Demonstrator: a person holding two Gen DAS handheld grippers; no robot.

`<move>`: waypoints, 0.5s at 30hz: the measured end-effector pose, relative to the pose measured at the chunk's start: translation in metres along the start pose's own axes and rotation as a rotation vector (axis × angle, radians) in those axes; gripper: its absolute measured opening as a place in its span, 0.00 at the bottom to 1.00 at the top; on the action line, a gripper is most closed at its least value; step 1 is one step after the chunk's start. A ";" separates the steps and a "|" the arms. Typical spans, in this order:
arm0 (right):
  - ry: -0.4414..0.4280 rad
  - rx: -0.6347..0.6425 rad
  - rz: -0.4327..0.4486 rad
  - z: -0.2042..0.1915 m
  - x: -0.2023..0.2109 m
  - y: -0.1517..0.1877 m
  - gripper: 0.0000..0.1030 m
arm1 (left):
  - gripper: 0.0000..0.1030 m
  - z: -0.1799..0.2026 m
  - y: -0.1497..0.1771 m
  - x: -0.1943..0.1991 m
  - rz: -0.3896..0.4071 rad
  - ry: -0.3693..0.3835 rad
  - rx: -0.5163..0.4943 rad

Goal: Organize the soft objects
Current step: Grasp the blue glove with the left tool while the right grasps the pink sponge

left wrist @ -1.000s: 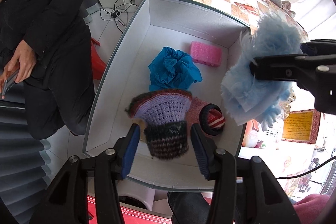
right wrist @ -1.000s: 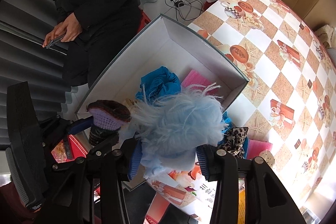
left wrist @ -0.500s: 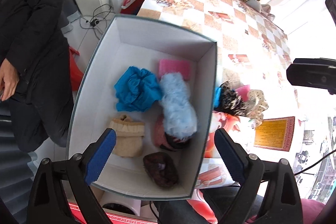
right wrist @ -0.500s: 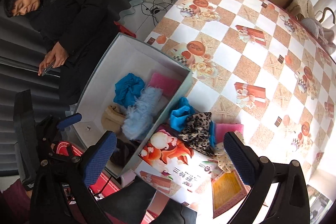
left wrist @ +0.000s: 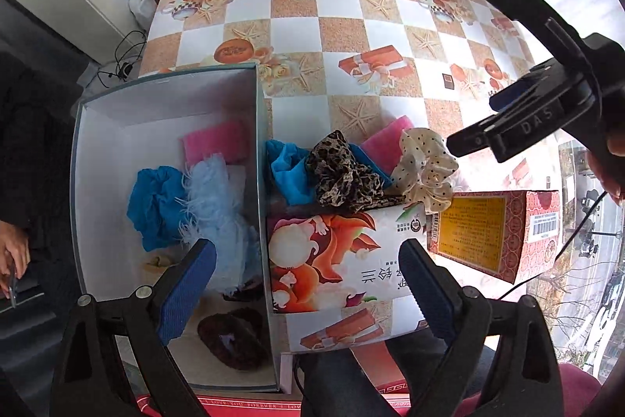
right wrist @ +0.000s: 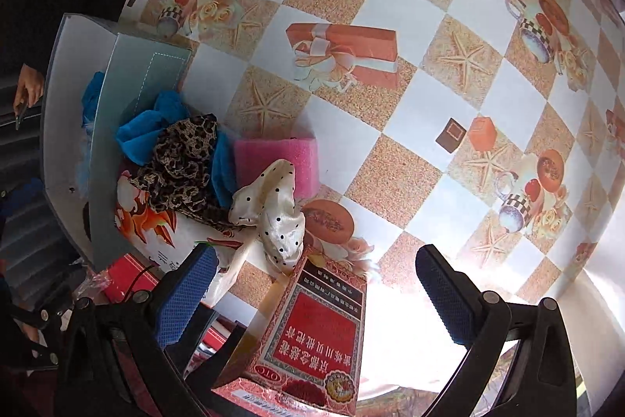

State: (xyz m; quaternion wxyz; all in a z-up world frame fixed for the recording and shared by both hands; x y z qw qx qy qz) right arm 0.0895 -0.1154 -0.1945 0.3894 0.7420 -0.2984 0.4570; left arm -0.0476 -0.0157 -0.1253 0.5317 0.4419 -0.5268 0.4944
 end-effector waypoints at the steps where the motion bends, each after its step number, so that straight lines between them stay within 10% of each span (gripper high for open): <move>1: -0.002 0.027 -0.023 -0.005 -0.013 -0.006 1.00 | 0.93 0.003 0.001 -0.005 -0.020 -0.003 0.001; 9: 0.099 0.228 -0.163 -0.039 -0.079 -0.035 1.00 | 0.93 0.025 -0.018 -0.050 -0.129 0.008 0.045; 15: 0.105 0.126 -0.124 -0.003 -0.077 -0.046 1.00 | 0.93 0.040 -0.043 -0.085 -0.207 0.042 0.041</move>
Point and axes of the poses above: each gripper's, at about its wrist camera, not at the fingertips, and x roughly against the way its jaws point, z to its right, y to its underside, the point moved 7 cm from there along -x, roughly the way its jaws point, and after that the axes turned 10 degrees about -x, right-handed, at the moved point
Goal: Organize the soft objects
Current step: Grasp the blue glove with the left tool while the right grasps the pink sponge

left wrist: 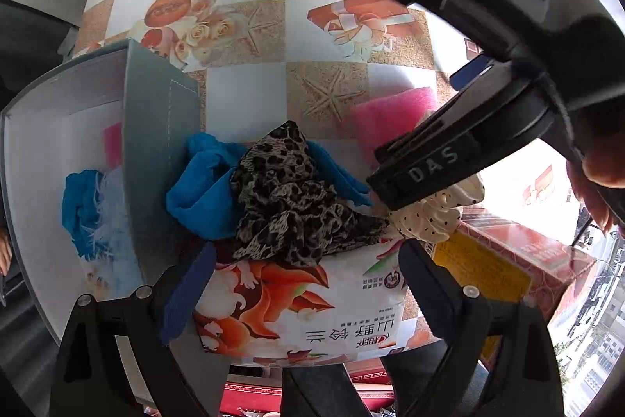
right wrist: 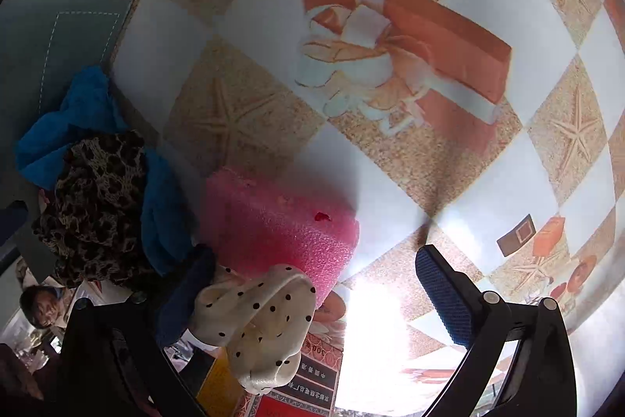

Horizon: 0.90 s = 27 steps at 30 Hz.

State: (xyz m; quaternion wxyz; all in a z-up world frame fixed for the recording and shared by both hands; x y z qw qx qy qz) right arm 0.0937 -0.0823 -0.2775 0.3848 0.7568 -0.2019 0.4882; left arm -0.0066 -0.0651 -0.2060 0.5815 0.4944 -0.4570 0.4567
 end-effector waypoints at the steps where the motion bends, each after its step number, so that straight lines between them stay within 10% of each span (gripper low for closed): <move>1: -0.014 -0.044 0.013 0.013 0.003 -0.001 1.00 | 0.93 0.001 -0.004 -0.005 -0.019 0.008 0.001; 10: -0.037 -0.366 0.113 0.133 0.013 0.027 1.00 | 0.93 0.016 -0.034 -0.044 -0.131 0.098 -0.016; 15: 0.044 -0.515 0.167 0.186 0.016 0.063 1.00 | 0.93 0.047 -0.087 -0.016 0.005 0.185 -0.079; 20: -0.162 -0.674 0.279 0.196 0.029 0.094 1.00 | 0.93 0.036 -0.112 0.050 0.172 0.088 -0.147; 27: -0.269 -0.913 0.375 0.211 0.016 0.117 1.00 | 0.93 0.026 -0.069 0.036 0.103 -0.087 -0.208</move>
Point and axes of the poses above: each gripper's, at about its wrist camera, not at the fingertips, and x roughly against the way its jaws point, z to its right, y to its underside, the point moved 7 cm from there along -x, roughly the way its jaws point, and after that the axes turned 10 degrees about -x, right-handed, at the moved point
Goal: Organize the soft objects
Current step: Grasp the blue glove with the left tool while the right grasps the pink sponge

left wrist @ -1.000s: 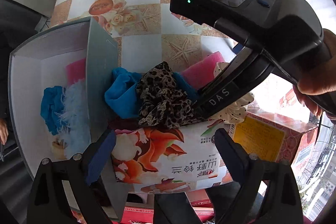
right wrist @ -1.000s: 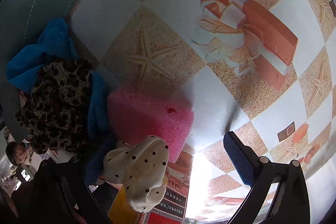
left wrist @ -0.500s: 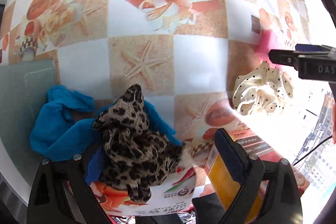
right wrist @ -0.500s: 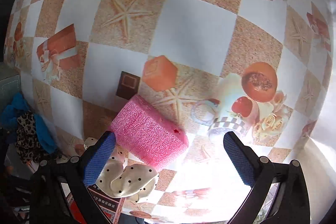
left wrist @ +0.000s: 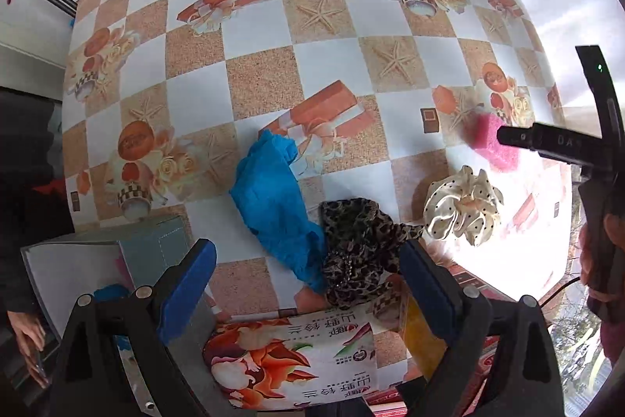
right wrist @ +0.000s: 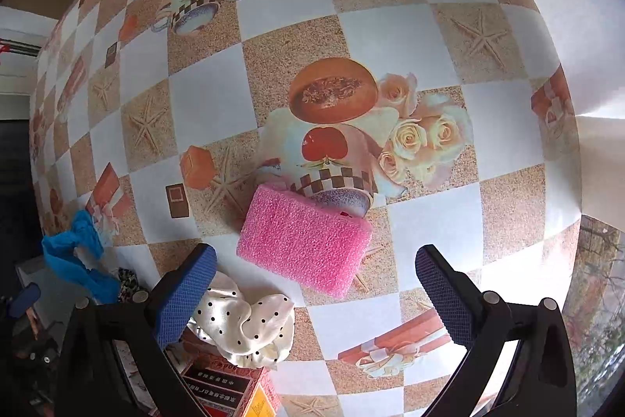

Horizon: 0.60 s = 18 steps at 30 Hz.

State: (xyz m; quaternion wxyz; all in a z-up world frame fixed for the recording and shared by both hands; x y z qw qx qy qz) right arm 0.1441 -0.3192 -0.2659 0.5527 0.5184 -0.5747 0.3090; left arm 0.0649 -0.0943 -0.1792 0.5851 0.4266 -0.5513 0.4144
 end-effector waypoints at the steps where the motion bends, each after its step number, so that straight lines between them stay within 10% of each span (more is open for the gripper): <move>1: -0.029 -0.052 -0.004 0.009 -0.003 -0.002 1.00 | 0.93 0.006 0.003 -0.003 -0.007 -0.030 -0.035; 8: -0.028 -0.169 -0.032 0.018 -0.028 -0.020 1.00 | 0.93 0.042 -0.004 -0.035 -0.033 -0.148 -0.241; 18: 0.134 -0.110 -0.032 -0.008 -0.045 -0.002 1.00 | 0.93 -0.037 -0.011 -0.057 -0.096 -0.052 0.175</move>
Point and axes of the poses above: each gripper's, at about its wrist camera, not at the fingertips, and x roughly against the way its jaws point, z to its right, y to its underside, the point moved 7 cm from there along -x, roughly the way its jaws point, and after that the axes turned 10 degrees about -x, right-handed, at the moved point
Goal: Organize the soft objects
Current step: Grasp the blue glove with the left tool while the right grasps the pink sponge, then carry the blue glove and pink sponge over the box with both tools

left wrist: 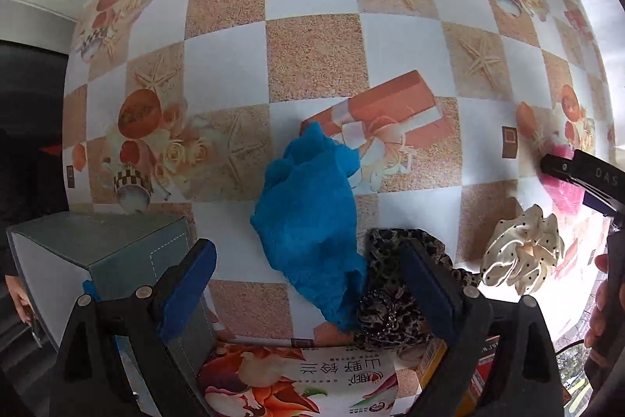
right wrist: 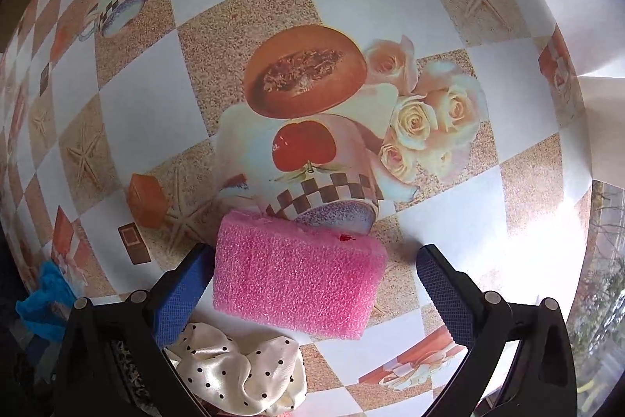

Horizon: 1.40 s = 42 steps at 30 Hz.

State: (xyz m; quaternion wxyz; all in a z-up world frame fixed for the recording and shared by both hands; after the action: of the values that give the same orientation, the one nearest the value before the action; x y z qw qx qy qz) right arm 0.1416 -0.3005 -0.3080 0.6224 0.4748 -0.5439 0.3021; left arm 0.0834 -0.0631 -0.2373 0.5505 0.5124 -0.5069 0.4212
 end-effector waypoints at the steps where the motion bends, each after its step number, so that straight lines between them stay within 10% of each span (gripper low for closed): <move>1: 0.001 0.013 -0.008 0.000 -0.001 0.001 1.00 | 0.93 0.000 -0.001 -0.004 -0.009 -0.002 0.003; 6: -0.023 0.067 -0.005 -0.031 0.004 0.007 0.99 | 0.93 0.002 -0.007 -0.026 -0.047 0.020 0.044; 10: -0.016 0.110 0.048 -0.010 0.021 0.027 0.70 | 0.93 0.006 -0.015 -0.038 -0.047 0.002 0.031; 25: -0.219 0.152 0.112 0.047 0.088 0.048 0.70 | 1.00 -0.007 -0.037 -0.057 -0.080 0.105 0.090; 28: -0.231 0.161 0.134 0.050 0.104 0.051 0.70 | 0.79 -0.007 -0.037 -0.047 -0.050 0.104 0.111; 31: -0.241 0.167 0.161 0.052 0.114 0.058 0.70 | 0.11 0.012 -0.031 -0.029 -0.010 0.098 0.028; 42: -0.202 0.158 0.228 0.072 0.125 0.105 0.70 | 0.10 0.038 0.015 0.075 0.283 0.049 -0.175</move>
State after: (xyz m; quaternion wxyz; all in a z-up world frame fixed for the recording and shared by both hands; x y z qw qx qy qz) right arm 0.0479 -0.3452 -0.1631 0.4873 0.4854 -0.6285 0.3633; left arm 0.0737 -0.1030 -0.1628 0.5403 0.3756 -0.5953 0.4611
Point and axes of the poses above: each gripper's, at about its wrist camera, not at the fingertips, and x roughly against the way its jaws point, z to its right, y to its underside, the point moved 7 cm from there along -x, roughly the way its jaws point, and after that the axes turned 10 degrees about -x, right-handed, at the moved point
